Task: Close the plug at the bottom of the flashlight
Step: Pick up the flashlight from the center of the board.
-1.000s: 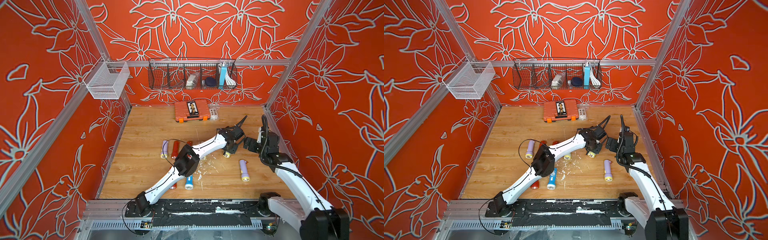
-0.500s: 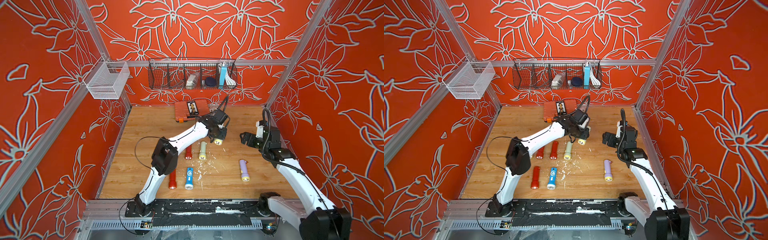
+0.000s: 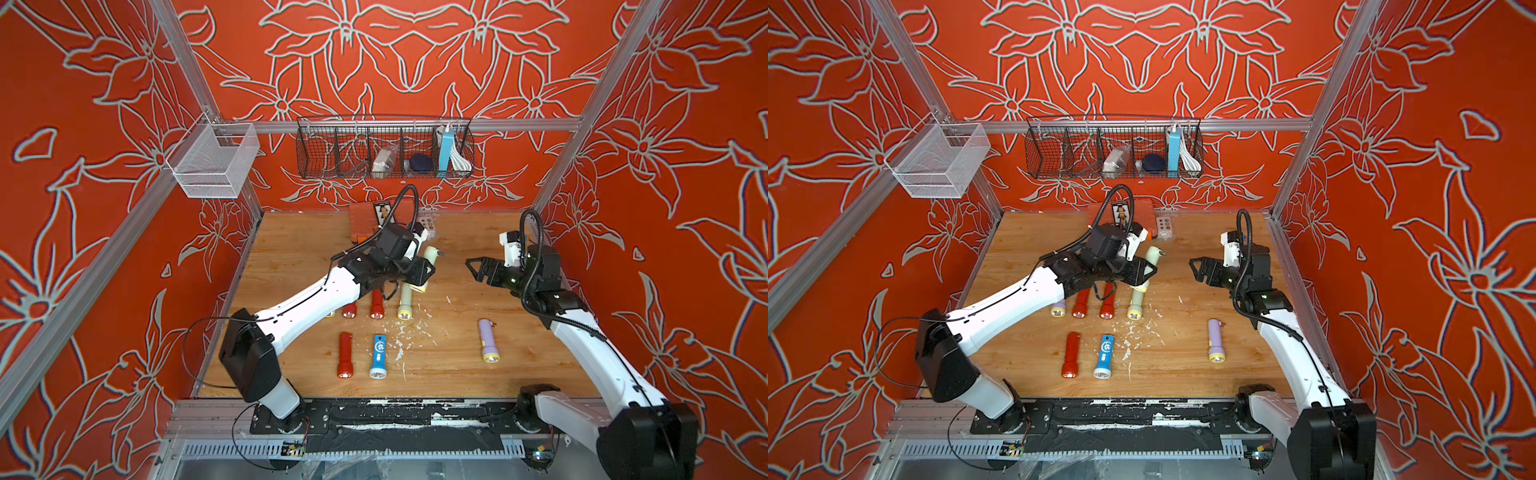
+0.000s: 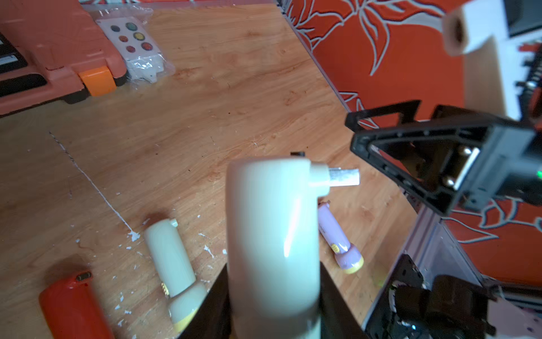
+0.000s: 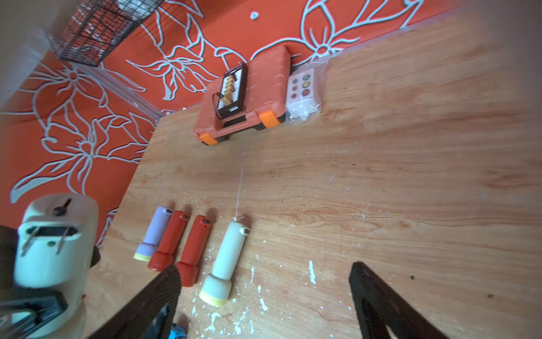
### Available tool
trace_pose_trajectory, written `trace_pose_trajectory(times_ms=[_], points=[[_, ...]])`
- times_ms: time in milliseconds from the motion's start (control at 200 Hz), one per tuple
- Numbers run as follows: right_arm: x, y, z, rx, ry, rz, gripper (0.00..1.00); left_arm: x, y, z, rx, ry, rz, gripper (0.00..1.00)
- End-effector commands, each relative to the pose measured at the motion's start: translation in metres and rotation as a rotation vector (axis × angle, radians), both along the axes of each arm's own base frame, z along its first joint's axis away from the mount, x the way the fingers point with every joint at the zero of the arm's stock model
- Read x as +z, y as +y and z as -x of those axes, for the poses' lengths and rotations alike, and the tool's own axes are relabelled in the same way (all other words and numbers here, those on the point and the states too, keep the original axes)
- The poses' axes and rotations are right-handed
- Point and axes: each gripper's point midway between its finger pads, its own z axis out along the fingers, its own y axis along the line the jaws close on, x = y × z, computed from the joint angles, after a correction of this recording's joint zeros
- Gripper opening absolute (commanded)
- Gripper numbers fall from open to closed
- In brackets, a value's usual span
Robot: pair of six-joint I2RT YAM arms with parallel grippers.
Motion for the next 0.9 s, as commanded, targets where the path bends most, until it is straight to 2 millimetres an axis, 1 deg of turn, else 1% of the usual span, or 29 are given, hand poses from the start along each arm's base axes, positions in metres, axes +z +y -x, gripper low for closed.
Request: trace_pose_trajectory(times_ms=[0, 60, 110, 245, 405, 435, 455, 505, 555, 616, 751, 896], points=[[0.035, 0.027, -0.002, 0.127, -0.06, -0.135, 0.9, 0.043, 0.007, 0.011, -0.083, -0.116, 0.164, 0.0], [0.037, 0.037, -0.003, 0.181, -0.042, -0.162, 0.88, 0.042, 0.02, 0.014, -0.062, -0.132, 0.169, 0.0], [0.037, 0.045, -0.003, 0.219, -0.031, -0.177, 0.87, 0.04, 0.026, 0.02, -0.078, -0.163, 0.17, 0.0], [0.038, 0.066, 0.001, 0.297, -0.042, -0.2, 0.86, 0.037, 0.038, 0.047, -0.156, -0.297, 0.198, 0.0], [0.047, 0.092, 0.015, 0.419, -0.09, -0.214, 0.86, 0.03, 0.057, 0.078, -0.228, -0.497, 0.173, 0.0], [0.05, 0.098, 0.019, 0.454, -0.101, -0.218, 0.86, 0.024, 0.058, 0.082, -0.244, -0.508, 0.168, 0.0], [0.051, 0.102, 0.022, 0.476, -0.108, -0.22, 0.86, 0.03, 0.062, 0.089, -0.251, -0.543, 0.183, 0.0], [0.055, 0.111, 0.029, 0.522, -0.131, -0.229, 0.86, 0.027, 0.066, 0.099, -0.268, -0.565, 0.199, 0.0], [0.062, 0.122, 0.038, 0.579, -0.158, -0.245, 0.86, 0.028, 0.067, 0.11, -0.296, -0.587, 0.228, 0.0], [0.072, 0.136, 0.053, 0.68, -0.195, -0.257, 0.86, 0.029, 0.069, 0.121, -0.331, -0.609, 0.259, 0.0], [0.087, 0.163, 0.089, 0.882, -0.252, -0.247, 0.86, 0.03, 0.073, 0.141, -0.374, -0.644, 0.306, 0.0], [0.102, 0.172, 0.121, 1.034, -0.324, -0.268, 0.86, 0.03, 0.08, 0.164, -0.426, -0.683, 0.365, 0.0]])
